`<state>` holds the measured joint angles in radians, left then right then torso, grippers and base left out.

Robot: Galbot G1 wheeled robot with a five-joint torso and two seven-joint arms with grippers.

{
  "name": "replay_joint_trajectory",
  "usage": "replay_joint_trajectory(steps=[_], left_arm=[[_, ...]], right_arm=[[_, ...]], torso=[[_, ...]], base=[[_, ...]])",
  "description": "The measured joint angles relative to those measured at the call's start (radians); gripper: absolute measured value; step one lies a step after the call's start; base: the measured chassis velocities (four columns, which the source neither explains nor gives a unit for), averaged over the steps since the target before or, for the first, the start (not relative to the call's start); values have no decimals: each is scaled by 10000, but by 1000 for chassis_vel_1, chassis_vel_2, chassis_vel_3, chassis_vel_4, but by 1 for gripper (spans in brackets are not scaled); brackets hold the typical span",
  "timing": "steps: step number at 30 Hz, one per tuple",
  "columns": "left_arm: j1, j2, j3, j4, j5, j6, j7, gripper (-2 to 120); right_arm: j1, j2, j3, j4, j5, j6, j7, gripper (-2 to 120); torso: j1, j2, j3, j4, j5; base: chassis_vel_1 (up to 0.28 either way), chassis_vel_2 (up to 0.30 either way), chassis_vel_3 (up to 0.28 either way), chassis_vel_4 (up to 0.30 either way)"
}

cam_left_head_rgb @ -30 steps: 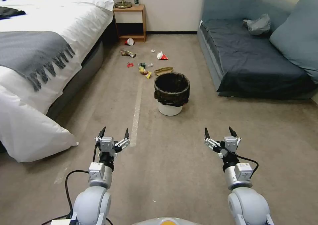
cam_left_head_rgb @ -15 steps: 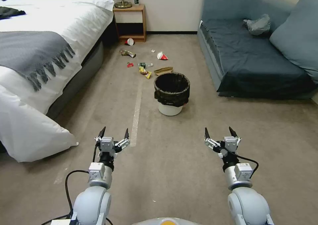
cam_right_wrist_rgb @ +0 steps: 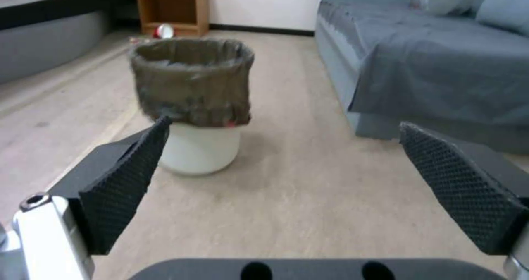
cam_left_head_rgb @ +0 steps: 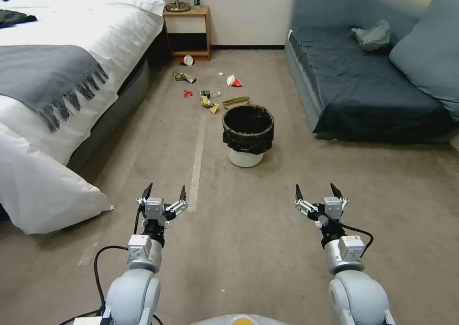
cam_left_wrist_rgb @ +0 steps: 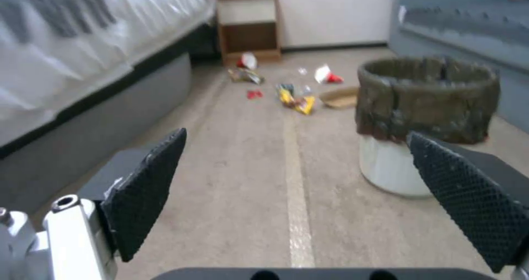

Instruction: Pick up the trash can from the floor.

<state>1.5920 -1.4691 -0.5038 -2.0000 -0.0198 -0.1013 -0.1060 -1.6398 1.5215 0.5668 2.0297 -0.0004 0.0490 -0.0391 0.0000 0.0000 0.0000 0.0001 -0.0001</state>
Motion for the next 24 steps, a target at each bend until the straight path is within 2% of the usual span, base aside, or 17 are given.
replay_joint_trajectory(steps=[1, 2, 3, 7, 8, 16, 24], left_arm=[[0, 0, 0, 0, 0, 0, 0, 99], [213, 157, 229, 0, -97, -494, -514, 99], [358, 247, 378, 0, -194, -767, -778, 99], [483, 301, 512, -24, -324, -848, -811, 99], [490, 315, 508, -35, -339, -857, -824, 99], [518, 312, 453, -34, -350, -928, -828, 99], [553, 266, 416, 17, -385, -1135, -481, 99]], right_arm=[[0, 0, 0, 0, 0, 0, 0, 100], [-423, 99, 83, 149, -8, 236, -196, 100], [-951, 222, 183, 330, -19, 533, -438, 100], [-1726, 426, 322, 567, -3, 960, -849, 100], [-1804, 451, 333, 594, 30, 1026, -929, 100], [-1733, 441, 372, 575, 152, 1088, -971, 100], [-1584, 424, 411, 459, 658, 1417, -1059, 100]], torso=[[0, 0, 0, 0, 0], [0, 1, 0, -2, 3], [-1, 0, -1, -1, 2], [-1, 1, -1, -7, -4], [0, 1, -1, -4, 5], [0, 0, -1, 0, 1], [-1, 1, -1, -1, 1]], base=[[0, 0, 0, 0], [0, 0, 0, 0], [0, 0, 0, 0], [0, 0, 0, 0], [0, 0, 0, 0], [0, 0, 0, 0], [0, 0, 0, 0]])
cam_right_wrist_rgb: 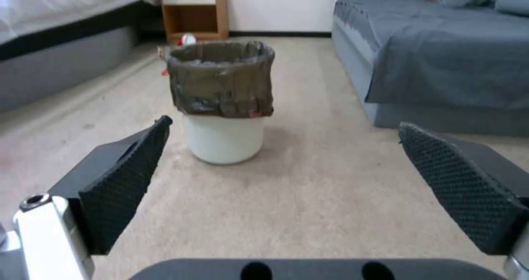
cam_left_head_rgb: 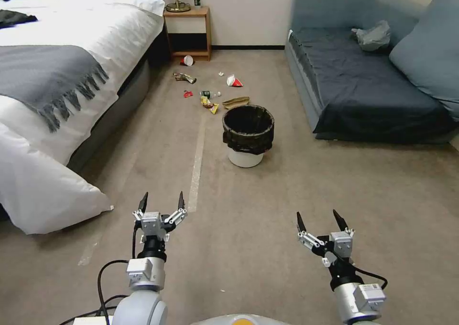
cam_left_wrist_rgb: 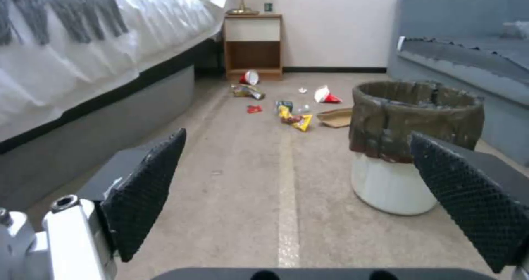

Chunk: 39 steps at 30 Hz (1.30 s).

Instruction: Pick up the trash can from the floor.

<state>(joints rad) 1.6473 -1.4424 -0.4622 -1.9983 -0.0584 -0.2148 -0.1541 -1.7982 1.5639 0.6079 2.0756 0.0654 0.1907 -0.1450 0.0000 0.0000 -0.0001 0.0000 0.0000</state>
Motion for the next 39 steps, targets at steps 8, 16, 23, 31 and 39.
replay_joint_trajectory(steps=[8, 16, 23, 31, 39], left_arm=[[-4, 2, -89, 43, -27, -223, 262, 100], [-42, 12, -145, 208, -80, -738, 372, 100], [-80, 24, -203, 240, -87, -799, 545, 100], [-130, 37, -233, 289, -77, -836, 662, 100], [-134, 12, -199, 340, -59, -830, 652, 99]], right_arm=[[113, 26, 76, -161, 169, 498, -297, 100], [94, 36, 109, -302, 318, 757, -482, 100], [107, 56, 107, -325, 295, 759, -504, 100], [137, 55, 148, -347, 308, 800, -598, 100], [137, 42, 226, -411, 297, 900, -702, 100]], torso=[[0, -1, 0, 0, 0], [0, 0, 1, 0, 0], [0, 0, 0, 0, 0], [0, 0, 1, 1, 0], [0, 0, 1, 0, 0]], base=[[0, 0, 0, 0], [0, 0, 0, 0], [0, 0, 0, 0], [0, 0, 0, 0], [-15, -9, -7, -11]])
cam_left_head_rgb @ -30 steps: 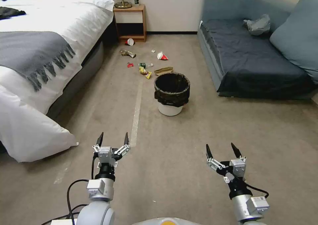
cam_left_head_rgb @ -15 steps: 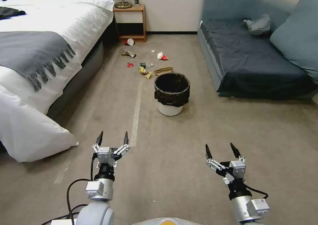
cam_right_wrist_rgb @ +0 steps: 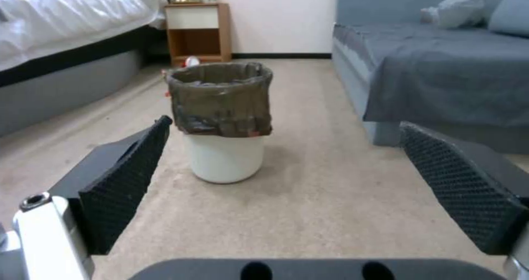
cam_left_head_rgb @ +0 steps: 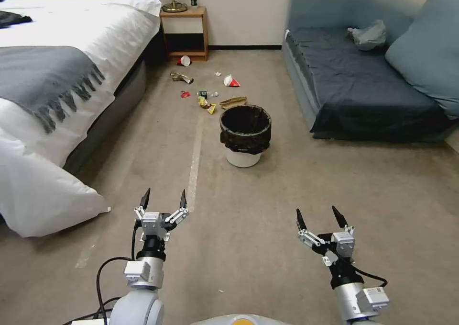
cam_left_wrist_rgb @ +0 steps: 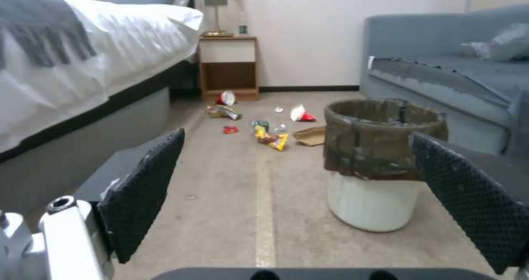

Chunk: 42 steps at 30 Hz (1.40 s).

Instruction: Pick up the trash can from the floor.

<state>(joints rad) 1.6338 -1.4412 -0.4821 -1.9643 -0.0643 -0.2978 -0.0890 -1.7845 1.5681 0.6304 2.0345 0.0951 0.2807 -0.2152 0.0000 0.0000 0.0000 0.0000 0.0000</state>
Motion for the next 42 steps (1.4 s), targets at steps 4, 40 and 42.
replay_joint_trajectory(steps=[4, 40, 42], left_arm=[[14, 6, 19, 7, -5, 1, -123, 99], [103, 17, 35, -74, -142, -333, -560, 100], [108, 11, 35, -75, -126, -345, -581, 100]], right_arm=[[5, 1, 9, -10, 33, 55, -42, 100], [-39, 68, 255, -317, 88, 721, -1049, 100], [-39, 68, 255, -326, 99, 728, -1059, 100]], torso=[[1, 0, 0, 0, 0], [0, 0, 0, 0, 0], [0, 0, 0, -1, 0]], base=[[-76, -74, -71, -73], [-21, -23, -21, -23], [0, 0, 0, 0]])
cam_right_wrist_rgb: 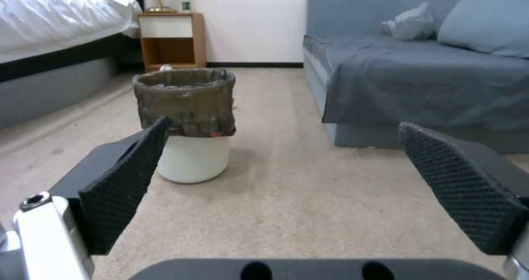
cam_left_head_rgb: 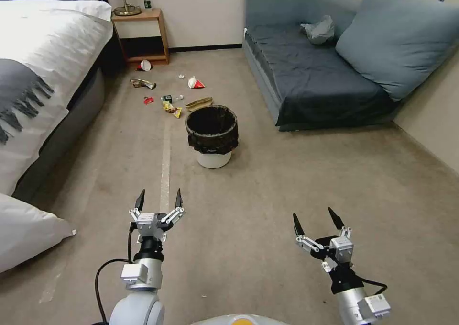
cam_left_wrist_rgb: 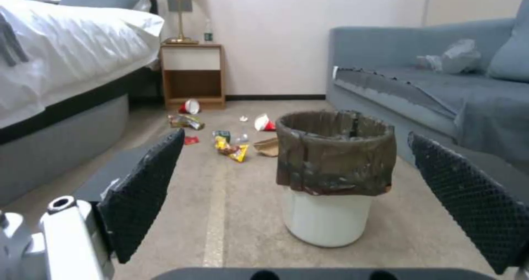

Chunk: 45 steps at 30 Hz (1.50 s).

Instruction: Pick up the trash can from the floor.

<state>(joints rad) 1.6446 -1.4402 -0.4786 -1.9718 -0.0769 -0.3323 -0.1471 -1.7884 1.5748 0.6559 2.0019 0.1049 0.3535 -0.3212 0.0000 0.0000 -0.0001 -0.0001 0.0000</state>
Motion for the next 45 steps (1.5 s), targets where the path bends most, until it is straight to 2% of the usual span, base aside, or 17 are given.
replay_joint_trajectory(steps=[45], left_arm=[[-88, -43, 16, 81, 64, -51, -180, 100]], right_arm=[[9, 60, -25, -51, -5, -84, -112, 100]], torso=[[0, 0, 0, 1, 0]], base=[[-87, 86, 83, -84]])
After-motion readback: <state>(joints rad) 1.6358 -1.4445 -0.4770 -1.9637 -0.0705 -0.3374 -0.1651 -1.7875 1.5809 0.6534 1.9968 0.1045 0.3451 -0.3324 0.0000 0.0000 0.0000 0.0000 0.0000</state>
